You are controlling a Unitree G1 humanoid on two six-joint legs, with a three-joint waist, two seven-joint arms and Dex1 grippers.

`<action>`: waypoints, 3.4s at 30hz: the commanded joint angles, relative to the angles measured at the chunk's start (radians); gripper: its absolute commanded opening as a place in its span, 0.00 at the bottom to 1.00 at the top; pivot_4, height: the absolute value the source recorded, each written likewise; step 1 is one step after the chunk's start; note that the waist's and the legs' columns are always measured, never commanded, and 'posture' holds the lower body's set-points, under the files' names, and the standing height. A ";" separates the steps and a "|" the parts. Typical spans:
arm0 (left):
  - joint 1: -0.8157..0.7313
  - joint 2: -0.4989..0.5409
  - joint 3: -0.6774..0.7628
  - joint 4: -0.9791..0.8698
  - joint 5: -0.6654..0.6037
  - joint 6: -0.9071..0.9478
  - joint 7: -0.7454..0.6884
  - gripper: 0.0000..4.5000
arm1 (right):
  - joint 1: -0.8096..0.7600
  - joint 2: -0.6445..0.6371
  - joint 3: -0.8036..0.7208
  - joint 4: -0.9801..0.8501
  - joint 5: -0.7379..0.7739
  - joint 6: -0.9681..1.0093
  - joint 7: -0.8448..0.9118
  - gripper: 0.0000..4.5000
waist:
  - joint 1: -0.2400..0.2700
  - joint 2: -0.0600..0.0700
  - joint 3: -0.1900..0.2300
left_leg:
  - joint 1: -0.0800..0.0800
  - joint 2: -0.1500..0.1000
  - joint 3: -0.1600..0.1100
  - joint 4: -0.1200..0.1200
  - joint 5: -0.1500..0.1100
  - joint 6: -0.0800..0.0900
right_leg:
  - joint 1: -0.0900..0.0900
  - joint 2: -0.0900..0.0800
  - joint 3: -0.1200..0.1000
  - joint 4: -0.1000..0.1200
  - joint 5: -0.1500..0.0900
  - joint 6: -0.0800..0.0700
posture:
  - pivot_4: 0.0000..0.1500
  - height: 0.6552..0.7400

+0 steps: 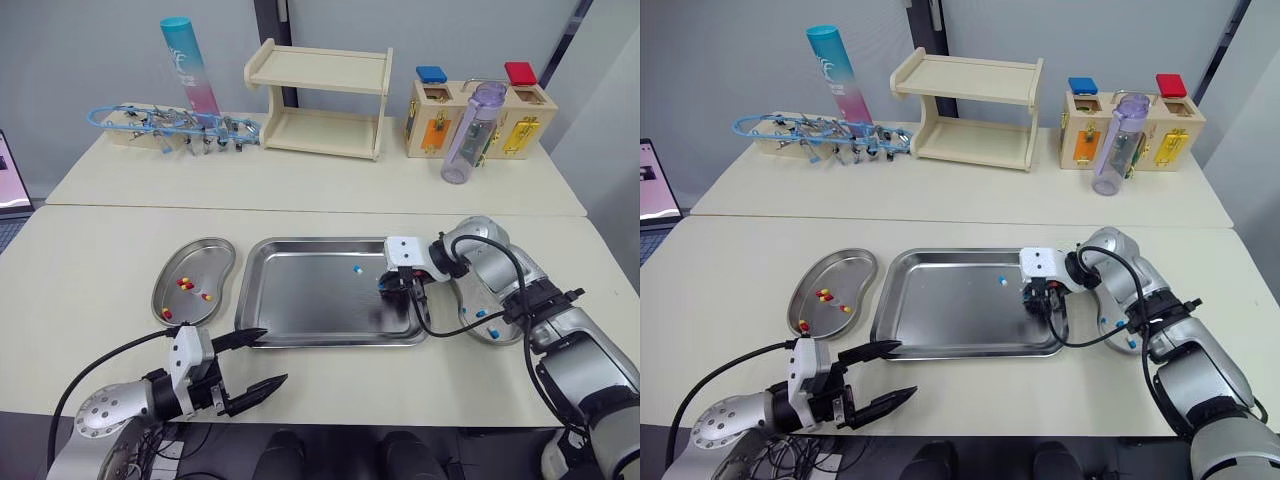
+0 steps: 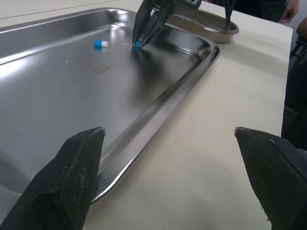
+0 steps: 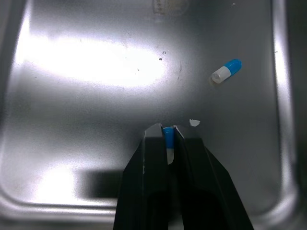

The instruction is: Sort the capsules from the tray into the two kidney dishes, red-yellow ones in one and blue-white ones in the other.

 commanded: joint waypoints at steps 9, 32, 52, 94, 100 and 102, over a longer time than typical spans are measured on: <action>-0.014 0.011 0.005 0.026 -0.005 -0.048 -0.032 1.00 | 0.032 -0.023 -0.074 -0.169 0.050 0.058 0.021 0.00 | -0.006 0.001 0.001 | -0.001 0.000 0.000 0.000 0.000 0.000 | -0.001 0.000 0.000 0.000 0.000 0.000 | 1.00 1.00; -0.160 0.008 -0.096 -0.026 -0.101 -0.009 -0.154 1.00 | 0.774 -0.458 -0.683 -0.920 0.272 0.556 -0.192 0.00 | 0.018 0.002 0.003 | -0.002 -0.001 0.001 0.000 0.000 0.000 | -0.001 -0.001 0.000 -0.002 0.000 0.000 | 1.00 1.00; -0.181 -0.005 -0.135 -0.080 -0.095 0.025 -0.108 1.00 | 0.748 -0.494 -0.681 -0.889 0.323 0.483 -0.282 0.99 | 0.000 0.002 0.003 | -0.002 0.000 0.002 0.000 0.000 0.000 | 0.000 0.000 0.001 -0.001 0.000 0.000 | 1.00 1.00; 0.050 0.122 0.453 0.354 -0.047 -0.080 0.033 1.00 | 1.240 -0.418 -1.063 -0.404 0.319 -0.054 -0.273 0.99 | 0.014 0.000 0.003 | 0.000 0.000 0.004 -0.002 0.000 0.000 | 0.000 -0.001 0.002 -0.002 -0.001 0.000 | 1.00 1.00; 0.113 0.032 0.264 0.049 -0.084 -0.024 0.003 1.00 | 1.238 -0.421 -1.060 -0.389 0.335 -0.065 -0.252 0.99 | 0.015 0.000 0.003 | -0.001 0.000 0.004 -0.002 0.000 0.000 | 0.000 -0.001 0.003 -0.002 0.000 0.000 | 1.00 1.00; 0.106 -0.002 0.216 0.018 -0.080 -0.016 0.025 1.00 | 1.239 -0.419 -1.062 -0.398 0.337 -0.063 -0.252 0.99 | 0.015 0.001 0.002 | 0.000 0.000 0.004 -0.002 0.000 0.000 | 0.000 -0.001 0.003 -0.002 0.000 0.000 | 1.00 1.00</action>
